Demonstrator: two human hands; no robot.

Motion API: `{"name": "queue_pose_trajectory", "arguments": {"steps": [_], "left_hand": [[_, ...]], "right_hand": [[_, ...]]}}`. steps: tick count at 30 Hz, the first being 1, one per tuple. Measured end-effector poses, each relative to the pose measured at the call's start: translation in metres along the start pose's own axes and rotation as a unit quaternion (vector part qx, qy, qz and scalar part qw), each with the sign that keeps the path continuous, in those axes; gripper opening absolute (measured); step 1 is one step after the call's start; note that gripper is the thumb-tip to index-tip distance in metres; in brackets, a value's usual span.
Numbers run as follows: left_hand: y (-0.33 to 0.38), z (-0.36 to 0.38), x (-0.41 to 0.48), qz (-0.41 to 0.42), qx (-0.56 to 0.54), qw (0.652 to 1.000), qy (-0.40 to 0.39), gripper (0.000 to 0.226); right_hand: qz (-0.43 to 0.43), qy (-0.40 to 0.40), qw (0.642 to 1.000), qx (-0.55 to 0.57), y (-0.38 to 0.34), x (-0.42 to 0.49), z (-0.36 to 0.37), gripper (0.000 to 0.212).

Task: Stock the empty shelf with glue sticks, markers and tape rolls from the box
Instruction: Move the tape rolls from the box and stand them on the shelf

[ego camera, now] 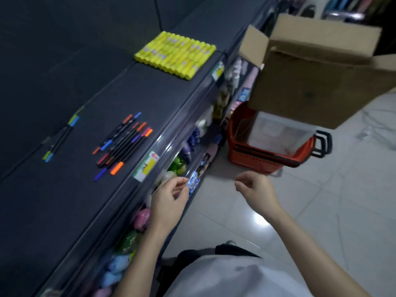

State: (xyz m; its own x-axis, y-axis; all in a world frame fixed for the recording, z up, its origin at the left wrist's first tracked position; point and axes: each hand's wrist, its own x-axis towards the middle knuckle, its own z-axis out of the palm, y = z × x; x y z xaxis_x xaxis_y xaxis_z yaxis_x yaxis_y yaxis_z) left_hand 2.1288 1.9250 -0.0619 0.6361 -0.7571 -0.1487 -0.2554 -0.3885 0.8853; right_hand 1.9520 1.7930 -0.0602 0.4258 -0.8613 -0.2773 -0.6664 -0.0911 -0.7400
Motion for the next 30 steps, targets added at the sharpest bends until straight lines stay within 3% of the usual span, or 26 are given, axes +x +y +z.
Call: {"name": "queue_pose_trajectory", "arguments": {"steps": [7, 16, 20, 24, 30], "left_hand": [[0.038, 0.104, 0.014, 0.017, 0.021, 0.996, -0.090, 0.021], [0.096, 0.174, 0.066, 0.094, 0.094, 0.976, -0.174, 0.020], [0.131, 0.194, 0.108, 0.130, 0.084, 0.972, -0.176, 0.020], [0.168, 0.211, 0.160, 0.209, 0.114, 0.955, -0.178, 0.019], [0.227, 0.226, 0.233, 0.289, 0.112, 0.936, -0.164, 0.023]], "right_hand": [[0.083, 0.064, 0.993, 0.060, 0.070, -0.001, -0.080, 0.012], [0.138, 0.150, 0.974, 0.100, 0.099, 0.022, -0.139, 0.016], [0.129, 0.181, 0.969, 0.104, 0.092, 0.054, -0.167, 0.026], [0.124, 0.202, 0.968, 0.087, 0.080, 0.099, -0.198, 0.014], [0.098, 0.274, 0.953, 0.086, 0.059, 0.160, -0.247, 0.012]]}}
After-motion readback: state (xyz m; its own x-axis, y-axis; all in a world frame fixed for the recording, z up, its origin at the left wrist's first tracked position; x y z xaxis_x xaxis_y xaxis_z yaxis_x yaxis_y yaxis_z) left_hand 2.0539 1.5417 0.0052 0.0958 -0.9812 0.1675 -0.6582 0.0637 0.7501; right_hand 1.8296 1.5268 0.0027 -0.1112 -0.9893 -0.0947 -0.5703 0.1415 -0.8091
